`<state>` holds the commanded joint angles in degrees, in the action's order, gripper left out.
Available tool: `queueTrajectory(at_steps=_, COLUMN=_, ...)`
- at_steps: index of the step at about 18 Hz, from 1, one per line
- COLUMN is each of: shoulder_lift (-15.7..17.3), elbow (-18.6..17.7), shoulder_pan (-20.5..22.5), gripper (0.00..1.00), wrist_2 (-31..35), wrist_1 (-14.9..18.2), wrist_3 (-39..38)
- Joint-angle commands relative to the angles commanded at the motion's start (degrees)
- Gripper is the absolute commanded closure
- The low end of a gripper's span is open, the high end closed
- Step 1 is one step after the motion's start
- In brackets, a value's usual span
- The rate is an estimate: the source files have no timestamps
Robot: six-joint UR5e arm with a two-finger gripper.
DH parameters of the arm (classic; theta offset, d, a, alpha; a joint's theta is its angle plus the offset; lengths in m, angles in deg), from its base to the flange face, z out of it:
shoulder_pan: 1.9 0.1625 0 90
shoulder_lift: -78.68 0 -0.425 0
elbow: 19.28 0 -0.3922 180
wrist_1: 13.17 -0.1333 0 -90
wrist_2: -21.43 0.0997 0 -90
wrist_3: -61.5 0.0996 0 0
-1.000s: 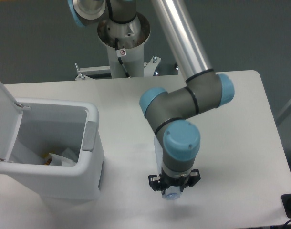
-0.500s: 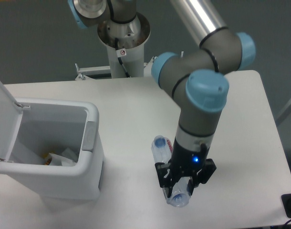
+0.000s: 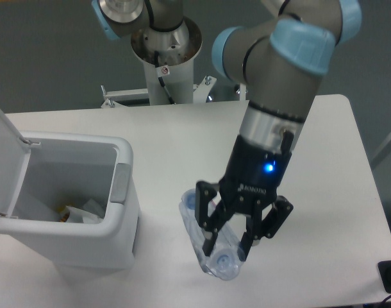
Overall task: Place the trash in the trash can
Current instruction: 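Lift the bottle and carry it over the trash bin, then open the gripper to release the bottle into the bin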
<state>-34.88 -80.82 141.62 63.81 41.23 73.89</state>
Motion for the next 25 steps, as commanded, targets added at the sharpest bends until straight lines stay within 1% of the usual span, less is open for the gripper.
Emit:
queueTrajectory(at_steps=1, shoulder_lift=1.31, elbow=0.18, shoulder_pan=0.00, gripper=0.43, wrist_2=-1.24, wrist_1=-0.09, wrist_3=0.26)
queueTrajectory(at_steps=3, shoulder_lift=2.55, elbow=-0.16, shoulder_pan=-0.79, gripper=0.43, wrist_2=-2.13, wrist_1=-0.09, wrist_3=0.18)
queueTrajectory(at_steps=6, shoulder_lift=3.60, elbow=-0.60, shoulder_pan=-3.94, gripper=0.43, wrist_2=-3.27, wrist_1=-0.18, wrist_3=0.18)
queueTrajectory(at_steps=7, shoulder_lift=4.48, elbow=-1.22, shoulder_pan=-4.83, gripper=0.43, wrist_2=-3.19, wrist_1=-0.09, wrist_3=0.00)
queueTrajectory(at_steps=9, shoulder_lift=7.29, elbow=-5.60, shoulder_pan=-7.20, gripper=0.43, wrist_2=-2.66, wrist_1=-0.17, wrist_3=0.70)
queueTrajectory(at_steps=10, shoulder_lift=8.43, elbow=-7.97, shoulder_pan=-8.69, gripper=0.43, wrist_2=-2.49, wrist_1=-0.78, wrist_3=0.96)
queueTrajectory(at_steps=11, shoulder_lift=8.88, elbow=-9.90, shoulder_pan=-9.92, gripper=0.43, wrist_2=-2.31, wrist_1=-3.58, wrist_3=1.23)
queueTrajectory(at_steps=12, shoulder_lift=8.79, elbow=-10.79, shoulder_pan=-10.28, gripper=0.43, wrist_2=-2.05, wrist_1=-5.26, wrist_3=1.23)
queueTrajectory(at_steps=13, shoulder_lift=8.71, elbow=-11.15, shoulder_pan=-11.15, gripper=0.43, wrist_2=-1.52, wrist_1=-5.71, wrist_3=1.23)
queueTrajectory(at_steps=14, shoulder_lift=8.53, elbow=-11.33, shoulder_pan=-12.03, gripper=0.42, wrist_2=-0.73, wrist_1=-5.80, wrist_3=1.23)
queueTrajectory(at_steps=16, shoulder_lift=7.13, elbow=-11.33, shoulder_pan=-13.70, gripper=0.41, wrist_2=1.64, wrist_1=-5.89, wrist_3=1.23)
queueTrajectory(at_steps=18, shoulder_lift=6.42, elbow=-11.59, shoulder_pan=-14.59, gripper=0.39, wrist_2=2.70, wrist_1=-5.98, wrist_3=1.32)
queueTrajectory(at_steps=19, shoulder_lift=6.42, elbow=-12.03, shoulder_pan=-14.59, gripper=0.37, wrist_2=2.70, wrist_1=-5.98, wrist_3=1.32)
queueTrajectory(at_steps=21, shoulder_lift=6.51, elbow=-12.64, shoulder_pan=-14.68, gripper=0.26, wrist_2=3.14, wrist_1=-5.98, wrist_3=1.49)
queueTrajectory(at_steps=22, shoulder_lift=6.51, elbow=-12.73, shoulder_pan=-14.76, gripper=0.17, wrist_2=3.58, wrist_1=-5.98, wrist_3=1.67)
queueTrajectory(at_steps=25, shoulder_lift=6.60, elbow=-13.08, shoulder_pan=-15.12, gripper=0.07, wrist_2=4.63, wrist_1=-5.98, wrist_3=1.58)
